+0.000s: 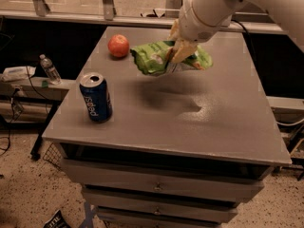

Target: Move green rice chip bag near pepsi can

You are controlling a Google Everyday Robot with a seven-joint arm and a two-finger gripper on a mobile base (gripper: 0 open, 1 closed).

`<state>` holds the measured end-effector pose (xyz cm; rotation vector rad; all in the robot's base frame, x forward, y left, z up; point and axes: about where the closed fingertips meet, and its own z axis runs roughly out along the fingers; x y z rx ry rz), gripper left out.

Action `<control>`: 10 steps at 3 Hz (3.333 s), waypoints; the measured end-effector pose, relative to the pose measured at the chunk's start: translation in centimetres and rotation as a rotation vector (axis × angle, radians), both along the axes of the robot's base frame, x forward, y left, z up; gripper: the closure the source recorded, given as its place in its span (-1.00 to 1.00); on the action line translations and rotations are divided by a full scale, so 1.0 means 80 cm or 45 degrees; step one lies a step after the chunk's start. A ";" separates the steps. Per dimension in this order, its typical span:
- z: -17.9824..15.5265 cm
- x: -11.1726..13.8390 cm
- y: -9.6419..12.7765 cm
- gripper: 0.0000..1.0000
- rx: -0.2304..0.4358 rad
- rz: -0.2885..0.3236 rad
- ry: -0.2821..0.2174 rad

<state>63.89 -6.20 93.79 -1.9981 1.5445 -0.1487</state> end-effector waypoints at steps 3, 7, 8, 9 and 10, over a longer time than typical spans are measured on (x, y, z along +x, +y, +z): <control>-0.024 -0.019 0.022 1.00 -0.155 0.065 0.025; -0.068 -0.060 0.098 1.00 -0.282 0.281 0.090; -0.068 -0.061 0.099 0.66 -0.283 0.281 0.089; -0.068 -0.061 0.099 0.16 -0.284 0.283 0.089; -0.069 -0.062 0.100 -0.27 -0.286 0.285 0.090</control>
Offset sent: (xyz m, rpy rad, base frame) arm -0.0048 0.0062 -0.0153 -0.1036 0.0109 0.0148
